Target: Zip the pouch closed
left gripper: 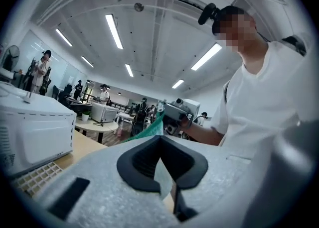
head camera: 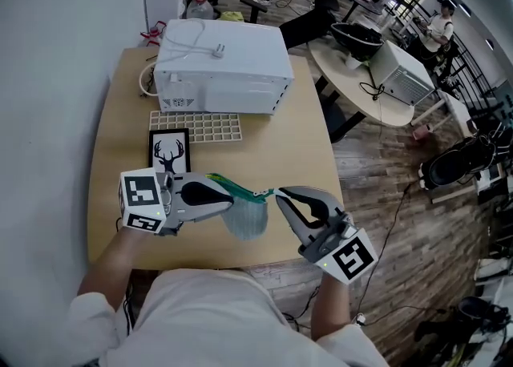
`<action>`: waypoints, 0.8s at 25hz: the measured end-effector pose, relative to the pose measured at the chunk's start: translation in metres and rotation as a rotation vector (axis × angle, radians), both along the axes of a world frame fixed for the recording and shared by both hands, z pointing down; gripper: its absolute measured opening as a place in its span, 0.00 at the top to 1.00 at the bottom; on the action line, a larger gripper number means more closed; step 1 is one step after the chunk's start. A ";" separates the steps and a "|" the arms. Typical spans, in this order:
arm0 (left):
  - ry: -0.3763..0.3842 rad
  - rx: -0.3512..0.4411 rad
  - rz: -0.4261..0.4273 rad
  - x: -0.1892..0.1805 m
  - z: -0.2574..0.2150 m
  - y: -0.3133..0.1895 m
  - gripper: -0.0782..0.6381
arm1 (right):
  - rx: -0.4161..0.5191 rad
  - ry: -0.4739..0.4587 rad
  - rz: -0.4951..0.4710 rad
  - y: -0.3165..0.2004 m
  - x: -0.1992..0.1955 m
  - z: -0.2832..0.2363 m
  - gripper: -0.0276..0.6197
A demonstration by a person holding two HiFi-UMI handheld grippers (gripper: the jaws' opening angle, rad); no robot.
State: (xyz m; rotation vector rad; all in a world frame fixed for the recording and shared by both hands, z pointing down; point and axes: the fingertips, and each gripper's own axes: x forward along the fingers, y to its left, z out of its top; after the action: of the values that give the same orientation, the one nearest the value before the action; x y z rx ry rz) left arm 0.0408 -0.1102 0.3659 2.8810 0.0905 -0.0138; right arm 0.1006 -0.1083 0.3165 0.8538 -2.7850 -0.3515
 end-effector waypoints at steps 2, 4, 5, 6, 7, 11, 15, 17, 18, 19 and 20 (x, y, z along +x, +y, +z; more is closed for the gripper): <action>0.034 -0.005 -0.024 -0.006 -0.002 -0.003 0.87 | 0.034 0.014 -0.016 -0.001 0.003 -0.005 0.93; 0.076 -0.008 -0.043 -0.008 -0.008 -0.008 0.87 | 0.041 0.039 -0.038 0.001 0.001 -0.003 0.93; 0.091 -0.008 -0.044 -0.007 -0.012 -0.008 0.87 | 0.034 0.042 -0.047 0.002 0.000 -0.002 0.93; 0.103 -0.009 -0.037 -0.004 -0.016 -0.008 0.87 | 0.026 0.041 -0.053 0.003 -0.001 0.000 0.93; 0.110 -0.009 -0.024 0.000 -0.019 -0.007 0.87 | 0.018 0.040 -0.059 0.004 -0.002 0.001 0.93; 0.084 -0.002 0.022 0.016 -0.021 -0.003 0.75 | 0.009 0.045 -0.093 0.008 -0.007 0.004 0.93; 0.077 -0.010 0.051 0.023 -0.023 0.001 0.72 | 0.014 0.067 -0.105 0.010 -0.010 0.007 0.93; 0.094 -0.028 0.063 0.020 -0.026 0.002 0.72 | 0.015 0.072 -0.108 0.011 -0.011 0.009 0.93; 0.093 -0.030 0.064 0.020 -0.027 0.001 0.73 | 0.012 0.071 -0.109 0.012 -0.012 0.009 0.93; 0.088 -0.027 0.065 0.020 -0.026 0.001 0.73 | 0.010 0.071 -0.112 0.012 -0.013 0.010 0.93; 0.082 -0.026 0.070 0.021 -0.025 0.002 0.73 | 0.010 0.072 -0.114 0.013 -0.014 0.010 0.93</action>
State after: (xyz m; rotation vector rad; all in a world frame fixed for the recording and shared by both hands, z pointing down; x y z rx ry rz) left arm 0.0621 -0.1086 0.3406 2.8496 0.2050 -0.1190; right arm 0.0870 -0.0954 0.3267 0.6714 -2.7735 -0.4062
